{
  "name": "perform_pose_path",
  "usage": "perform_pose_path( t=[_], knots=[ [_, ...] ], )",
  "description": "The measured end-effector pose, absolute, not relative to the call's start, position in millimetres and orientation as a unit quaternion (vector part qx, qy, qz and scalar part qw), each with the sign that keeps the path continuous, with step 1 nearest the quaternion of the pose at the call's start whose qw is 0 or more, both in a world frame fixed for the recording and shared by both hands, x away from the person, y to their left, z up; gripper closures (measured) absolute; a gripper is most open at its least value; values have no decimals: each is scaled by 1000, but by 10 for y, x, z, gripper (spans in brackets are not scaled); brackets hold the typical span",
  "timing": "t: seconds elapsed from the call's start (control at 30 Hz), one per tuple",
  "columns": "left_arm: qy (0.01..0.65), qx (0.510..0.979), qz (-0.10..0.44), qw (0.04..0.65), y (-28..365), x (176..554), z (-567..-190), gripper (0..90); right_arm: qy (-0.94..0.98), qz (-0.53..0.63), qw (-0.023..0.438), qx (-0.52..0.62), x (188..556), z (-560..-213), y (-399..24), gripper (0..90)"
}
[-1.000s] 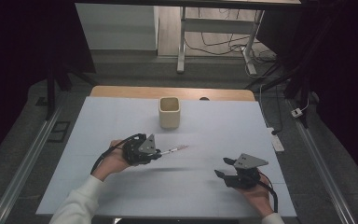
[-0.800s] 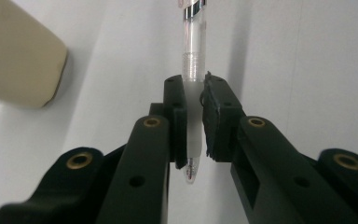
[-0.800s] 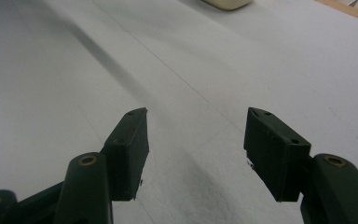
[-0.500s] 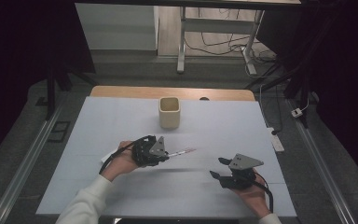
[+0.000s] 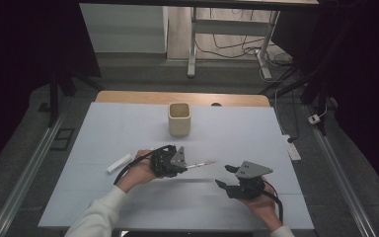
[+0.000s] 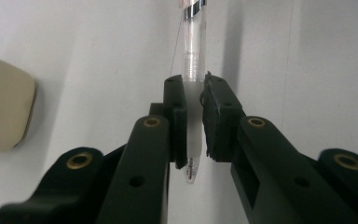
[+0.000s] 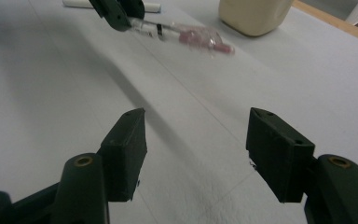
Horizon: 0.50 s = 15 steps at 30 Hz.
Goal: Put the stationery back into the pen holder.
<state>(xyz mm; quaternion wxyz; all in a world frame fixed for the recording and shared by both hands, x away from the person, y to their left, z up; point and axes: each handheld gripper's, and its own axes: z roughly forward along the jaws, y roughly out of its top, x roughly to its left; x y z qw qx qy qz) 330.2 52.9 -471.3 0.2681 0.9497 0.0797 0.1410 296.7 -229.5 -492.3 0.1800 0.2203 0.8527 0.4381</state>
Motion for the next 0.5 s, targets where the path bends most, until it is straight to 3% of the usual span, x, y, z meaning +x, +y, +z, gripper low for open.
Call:
perform_pose_path(
  t=[0.5],
  knots=[
    [63, 956, 134, 255, 427, 3269, -4760, 792, 856, 418, 203, 225, 3006, -4822, -2106, 341]
  ],
)
